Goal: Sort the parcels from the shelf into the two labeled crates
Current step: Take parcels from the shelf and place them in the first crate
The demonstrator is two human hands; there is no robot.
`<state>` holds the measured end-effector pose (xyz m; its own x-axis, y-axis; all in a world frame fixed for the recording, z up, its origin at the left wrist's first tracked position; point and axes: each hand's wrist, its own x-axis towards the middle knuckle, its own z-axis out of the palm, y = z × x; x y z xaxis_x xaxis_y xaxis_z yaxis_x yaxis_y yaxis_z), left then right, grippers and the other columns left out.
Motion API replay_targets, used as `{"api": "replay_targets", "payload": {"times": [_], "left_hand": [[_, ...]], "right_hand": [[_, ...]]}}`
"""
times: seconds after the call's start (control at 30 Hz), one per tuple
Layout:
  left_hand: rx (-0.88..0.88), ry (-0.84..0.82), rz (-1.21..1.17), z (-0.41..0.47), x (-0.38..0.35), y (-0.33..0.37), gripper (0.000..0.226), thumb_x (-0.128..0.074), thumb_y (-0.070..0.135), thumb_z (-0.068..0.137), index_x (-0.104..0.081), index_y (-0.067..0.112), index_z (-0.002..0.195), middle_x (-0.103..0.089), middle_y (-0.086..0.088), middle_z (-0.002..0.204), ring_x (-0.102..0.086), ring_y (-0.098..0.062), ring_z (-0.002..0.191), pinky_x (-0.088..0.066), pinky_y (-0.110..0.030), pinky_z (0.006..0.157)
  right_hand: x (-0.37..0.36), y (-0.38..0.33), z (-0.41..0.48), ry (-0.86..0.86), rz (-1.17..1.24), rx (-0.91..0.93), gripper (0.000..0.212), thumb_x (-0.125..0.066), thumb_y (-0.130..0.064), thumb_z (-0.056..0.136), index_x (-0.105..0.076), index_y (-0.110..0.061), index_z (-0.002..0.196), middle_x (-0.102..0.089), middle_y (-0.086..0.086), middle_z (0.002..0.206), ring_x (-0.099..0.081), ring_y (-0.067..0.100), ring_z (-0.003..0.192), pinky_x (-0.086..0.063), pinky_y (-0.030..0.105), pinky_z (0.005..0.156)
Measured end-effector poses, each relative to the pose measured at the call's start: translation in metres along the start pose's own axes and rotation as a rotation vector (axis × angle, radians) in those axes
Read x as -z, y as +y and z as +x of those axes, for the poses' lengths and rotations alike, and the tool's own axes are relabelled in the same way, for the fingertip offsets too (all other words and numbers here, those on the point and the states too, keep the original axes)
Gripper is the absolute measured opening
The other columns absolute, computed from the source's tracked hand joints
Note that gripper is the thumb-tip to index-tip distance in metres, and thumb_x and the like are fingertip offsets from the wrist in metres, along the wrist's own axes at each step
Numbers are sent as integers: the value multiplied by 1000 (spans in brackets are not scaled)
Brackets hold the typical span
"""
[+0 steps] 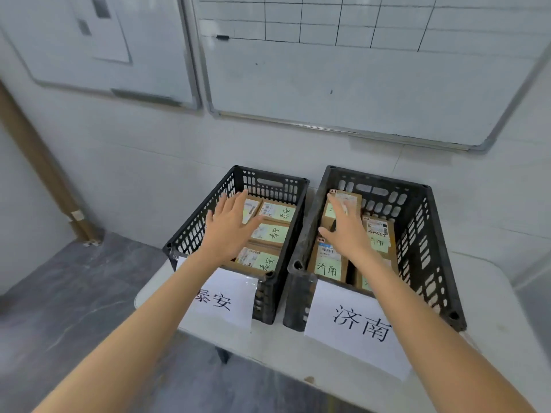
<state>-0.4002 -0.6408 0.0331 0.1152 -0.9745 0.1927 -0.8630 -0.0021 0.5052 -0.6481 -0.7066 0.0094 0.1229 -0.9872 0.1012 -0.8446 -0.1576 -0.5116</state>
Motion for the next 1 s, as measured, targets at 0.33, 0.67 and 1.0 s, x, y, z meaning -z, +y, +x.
{"api": "replay_targets", "payload": {"times": [0.33,0.67,1.0], "left_hand": [[131,112,90,-137,100,-63,67,-40,52,98,-17,23,155,-20,1,161,-3,-22,150,-6,-53,119],[367,280,120,-334,180,-112,70,-43,53,97,-15,27,155,-21,2,160,-3,-22,150,-7,-56,118],[717,409,210,-575,253,-151,70,-45,53,96,-20,23,153,-22,-1,160,-8,-23,149,-10,-54,118]], "right_hand": [[-18,-144,-115,-89,87,269,77,-63,-30,95,-17,-31,156,-21,4,161,-27,30,145,-33,51,114],[-56,-258,-257,-233,125,588,79,-65,-31,92,-18,-29,156,-31,5,156,-33,30,140,-35,45,110],[-101,-368,-443,-479,200,865,79,-64,-35,94,-16,-31,156,-27,3,158,-32,31,141,-37,50,109]]}}
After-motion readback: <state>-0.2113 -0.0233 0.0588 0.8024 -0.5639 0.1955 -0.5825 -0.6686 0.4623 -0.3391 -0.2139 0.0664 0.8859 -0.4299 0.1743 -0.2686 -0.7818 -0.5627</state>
